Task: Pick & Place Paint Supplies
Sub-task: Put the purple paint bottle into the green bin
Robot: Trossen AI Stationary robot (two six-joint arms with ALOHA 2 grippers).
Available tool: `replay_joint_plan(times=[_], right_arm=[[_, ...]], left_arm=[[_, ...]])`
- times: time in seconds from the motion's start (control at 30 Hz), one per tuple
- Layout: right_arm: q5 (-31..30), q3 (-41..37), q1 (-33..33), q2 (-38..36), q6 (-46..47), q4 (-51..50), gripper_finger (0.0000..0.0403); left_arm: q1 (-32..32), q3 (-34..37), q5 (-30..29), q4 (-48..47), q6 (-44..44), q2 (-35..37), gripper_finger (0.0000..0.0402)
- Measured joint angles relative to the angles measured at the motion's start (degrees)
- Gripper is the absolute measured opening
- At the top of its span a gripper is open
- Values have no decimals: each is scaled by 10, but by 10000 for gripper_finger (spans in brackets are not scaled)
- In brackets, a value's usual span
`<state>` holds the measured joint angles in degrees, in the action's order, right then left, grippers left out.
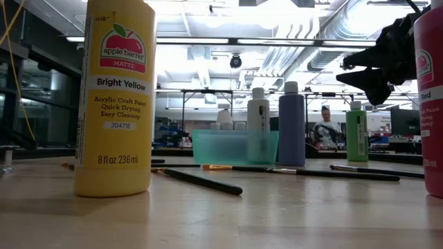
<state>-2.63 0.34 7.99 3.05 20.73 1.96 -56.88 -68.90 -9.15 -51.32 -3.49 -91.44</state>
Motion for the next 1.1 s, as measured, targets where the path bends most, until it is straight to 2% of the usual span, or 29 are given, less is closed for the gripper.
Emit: replay_joint_plan(times=[0.23, 0.57, 0.7, 0.9, 1.1], right_arm=[[0, 0, 0, 0, 0, 0, 223], [0, 0, 0, 0, 0, 0, 223], [0, 0, 0, 0, 0, 0, 223], [0, 0, 0, 0, 0, 0, 223], [0, 0, 0, 0, 0, 0, 223]], left_arm=[[0, 0, 7, 1, 0, 0, 120], [9, -1, 17, 2, -73, 2, 121], [35, -11, 42, -3, -114, 2, 121], [84, -37, 43, -22, -122, 3, 120], [165, -83, 45, -92, -119, 3, 120]])
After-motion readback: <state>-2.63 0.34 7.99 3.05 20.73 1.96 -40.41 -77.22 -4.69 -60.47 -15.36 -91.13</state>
